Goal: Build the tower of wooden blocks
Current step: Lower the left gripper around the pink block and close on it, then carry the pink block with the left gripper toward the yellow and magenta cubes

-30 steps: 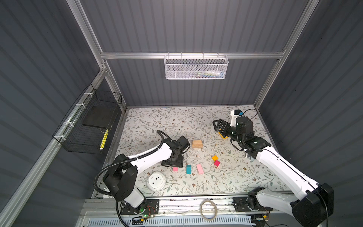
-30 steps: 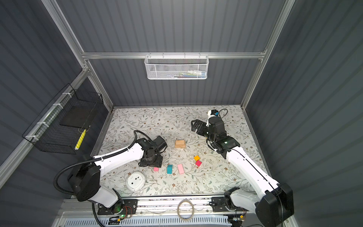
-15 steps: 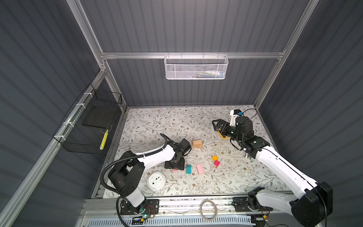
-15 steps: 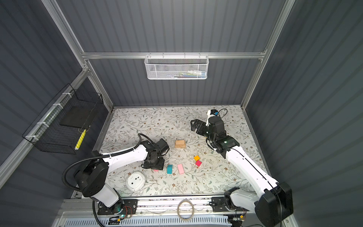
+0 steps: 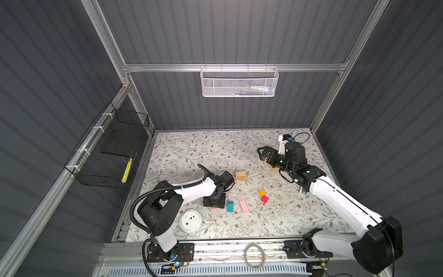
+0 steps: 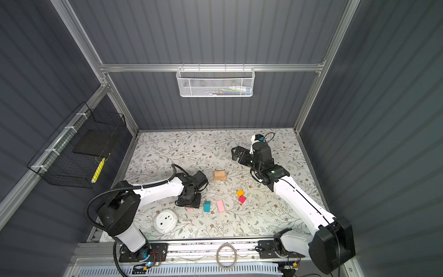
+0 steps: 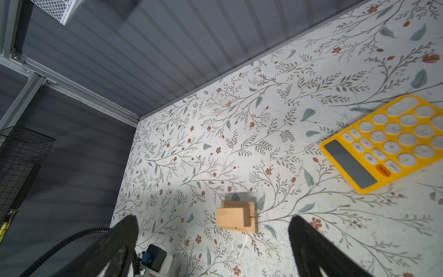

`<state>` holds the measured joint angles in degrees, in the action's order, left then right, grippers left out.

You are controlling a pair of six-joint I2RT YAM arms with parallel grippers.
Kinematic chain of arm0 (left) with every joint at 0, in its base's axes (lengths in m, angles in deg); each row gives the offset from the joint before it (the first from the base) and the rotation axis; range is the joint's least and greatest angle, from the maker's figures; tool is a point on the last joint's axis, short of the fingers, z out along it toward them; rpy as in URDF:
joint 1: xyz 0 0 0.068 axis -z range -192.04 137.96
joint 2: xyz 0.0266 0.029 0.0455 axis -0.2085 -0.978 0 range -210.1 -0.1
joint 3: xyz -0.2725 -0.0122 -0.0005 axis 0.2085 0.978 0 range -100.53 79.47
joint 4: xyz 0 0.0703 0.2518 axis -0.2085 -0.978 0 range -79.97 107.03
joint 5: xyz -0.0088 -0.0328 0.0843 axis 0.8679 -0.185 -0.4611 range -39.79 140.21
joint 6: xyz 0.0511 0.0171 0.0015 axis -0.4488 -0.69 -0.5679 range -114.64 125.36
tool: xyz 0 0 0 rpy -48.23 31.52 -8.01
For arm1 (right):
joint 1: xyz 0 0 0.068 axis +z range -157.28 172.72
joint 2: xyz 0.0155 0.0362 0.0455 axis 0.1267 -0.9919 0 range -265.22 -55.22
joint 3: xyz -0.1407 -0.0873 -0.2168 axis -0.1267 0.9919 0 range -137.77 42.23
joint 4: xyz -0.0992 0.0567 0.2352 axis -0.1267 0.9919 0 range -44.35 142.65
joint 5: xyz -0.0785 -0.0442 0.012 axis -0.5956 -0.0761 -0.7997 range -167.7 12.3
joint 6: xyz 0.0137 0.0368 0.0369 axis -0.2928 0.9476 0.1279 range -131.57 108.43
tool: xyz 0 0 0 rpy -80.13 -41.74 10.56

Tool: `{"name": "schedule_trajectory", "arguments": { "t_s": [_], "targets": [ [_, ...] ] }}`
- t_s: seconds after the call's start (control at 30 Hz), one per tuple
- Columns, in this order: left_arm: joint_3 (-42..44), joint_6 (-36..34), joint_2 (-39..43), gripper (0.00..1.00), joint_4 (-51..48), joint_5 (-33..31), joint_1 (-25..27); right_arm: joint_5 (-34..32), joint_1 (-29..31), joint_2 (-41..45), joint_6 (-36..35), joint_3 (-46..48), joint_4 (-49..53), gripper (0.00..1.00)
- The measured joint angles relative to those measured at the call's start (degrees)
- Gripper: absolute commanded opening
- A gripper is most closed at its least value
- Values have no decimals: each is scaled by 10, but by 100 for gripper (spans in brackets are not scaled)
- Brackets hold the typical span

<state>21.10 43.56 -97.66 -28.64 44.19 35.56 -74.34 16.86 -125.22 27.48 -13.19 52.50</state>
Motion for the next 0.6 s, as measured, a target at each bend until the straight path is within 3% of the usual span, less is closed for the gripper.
{"name": "schedule_trajectory", "arguments": {
  "t_s": [0.17,0.47,0.6],
  "targets": [
    [-1,-1,-6,35,7,0,0,1,-1,0,0,0,0,99],
    [-5,-20,-8,4,5,-7,0,4,-2,-13,0,0,0,99],
    [-9,-33,-8,0,-3,-13,1,6,-2,-17,0,0,1,99]
  ]
}}
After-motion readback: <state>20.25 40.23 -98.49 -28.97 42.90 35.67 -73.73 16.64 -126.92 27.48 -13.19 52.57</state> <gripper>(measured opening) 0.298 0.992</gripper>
